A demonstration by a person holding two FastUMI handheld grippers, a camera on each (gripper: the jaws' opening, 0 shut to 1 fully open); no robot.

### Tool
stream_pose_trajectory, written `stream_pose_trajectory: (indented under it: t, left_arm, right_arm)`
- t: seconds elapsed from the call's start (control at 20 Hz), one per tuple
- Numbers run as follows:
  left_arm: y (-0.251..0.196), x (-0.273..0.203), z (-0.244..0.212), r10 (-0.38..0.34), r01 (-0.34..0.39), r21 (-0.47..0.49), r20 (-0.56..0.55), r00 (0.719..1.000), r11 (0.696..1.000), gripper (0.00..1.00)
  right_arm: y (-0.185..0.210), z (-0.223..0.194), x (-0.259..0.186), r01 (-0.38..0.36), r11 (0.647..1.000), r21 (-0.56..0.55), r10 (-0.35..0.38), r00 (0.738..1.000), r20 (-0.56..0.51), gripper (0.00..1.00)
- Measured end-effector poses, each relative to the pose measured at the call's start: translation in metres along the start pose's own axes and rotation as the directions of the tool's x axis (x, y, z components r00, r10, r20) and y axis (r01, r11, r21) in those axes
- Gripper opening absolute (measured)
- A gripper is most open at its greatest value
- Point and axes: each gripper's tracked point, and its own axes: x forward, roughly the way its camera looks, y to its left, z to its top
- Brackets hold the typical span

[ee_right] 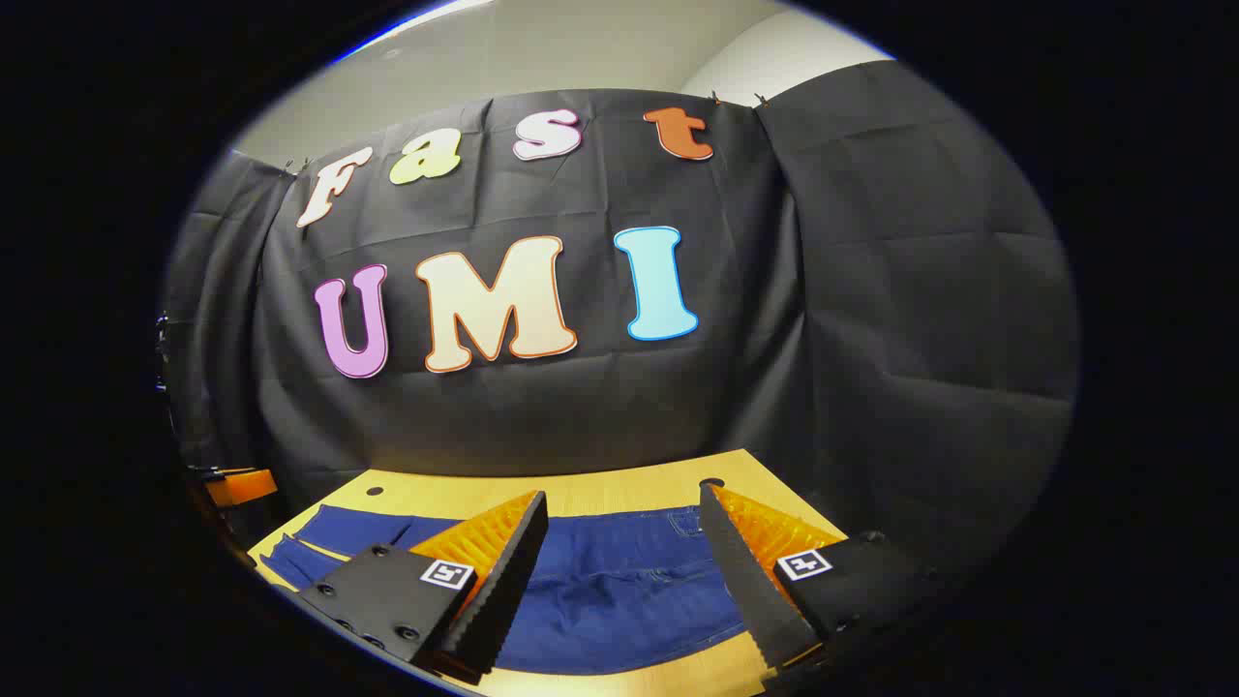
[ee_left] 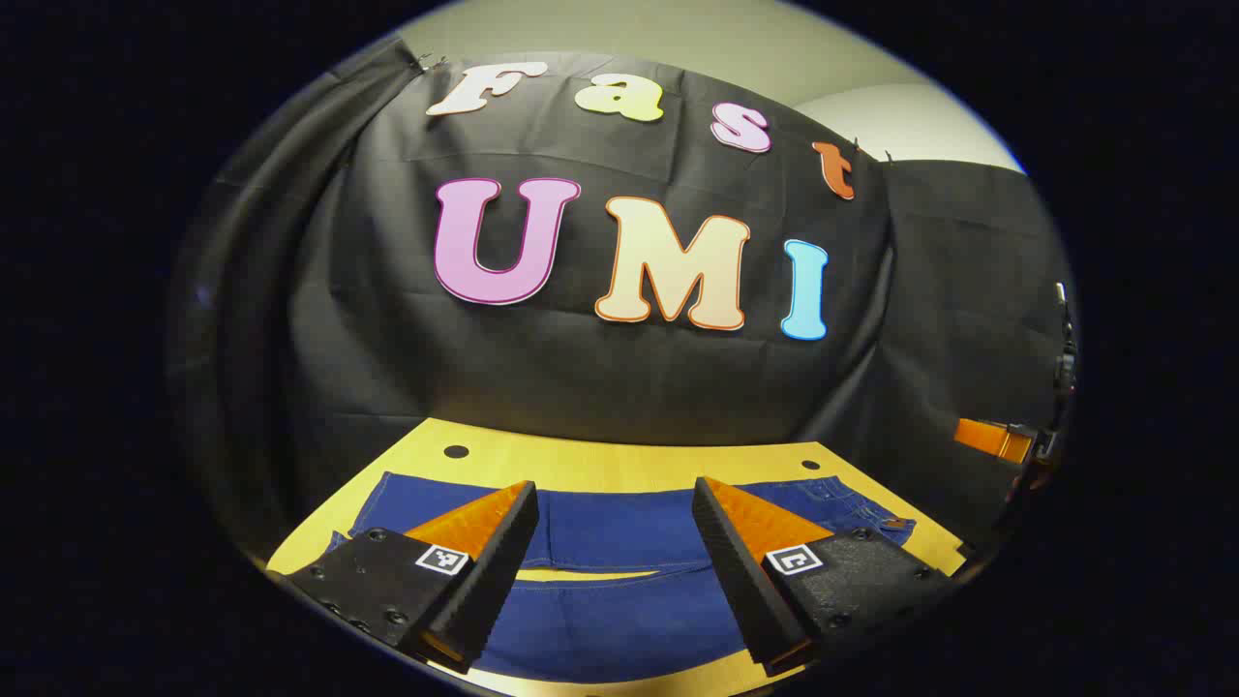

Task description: Grasp the waist and the cuffs of the jeans and fold them to make the two legs overlap; first hold the waist and fold one-third of the jeans toward the cuffs, then hold the cuffs and fold the remaining one-third in the same direction to finish folding.

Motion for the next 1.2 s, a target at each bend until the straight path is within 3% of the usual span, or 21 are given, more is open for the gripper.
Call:
stream_pose_trajectory:
  t: [0.05, 0.8, 0.85, 0.95, 1.0, 1.2]
  left_arm:
    - [0.001, 0.0, -0.001, -0.004, 0.004, 0.009, -0.006, 1.0, 1.0, 0.95]
    - [0.038, -0.031, -0.06, -0.042, 0.047, 0.028, -0.175, 0.984, 0.998, 0.95]
    - [0.041, -0.035, -0.066, -0.047, 0.052, 0.024, -0.188, 0.981, 0.998, 0.95]
    - [0.049, -0.042, -0.077, -0.05, 0.056, 0.022, -0.211, 0.976, 0.998, 0.95]
    - [0.05, -0.045, -0.085, -0.061, 0.069, 0.024, -0.231, 0.971, 0.997, 0.95]
    - [0.069, -0.063, -0.117, -0.107, 0.142, 0.084, -0.33, 0.938, 0.986, 0.95]
  right_arm:
    - [0.001, -0.002, 0.0, 0.004, 1.0, 0.001, -0.004, 1.0, -0.007, 1.0]
    - [0.036, -0.03, -0.023, -0.041, 0.998, -0.047, 0.037, 0.995, -0.089, 0.98]
    - [0.039, -0.033, -0.026, -0.045, 0.998, -0.05, 0.04, 0.995, -0.096, 0.93]
    - [0.044, -0.038, -0.032, -0.046, 0.998, -0.051, 0.04, 0.993, -0.108, 0.98]
    - [0.049, -0.041, -0.037, -0.049, 0.998, -0.048, 0.044, 0.993, -0.111, 0.93]
    - [0.061, -0.057, -0.055, -0.061, 0.997, -0.053, 0.054, 0.989, -0.138, 0.98]
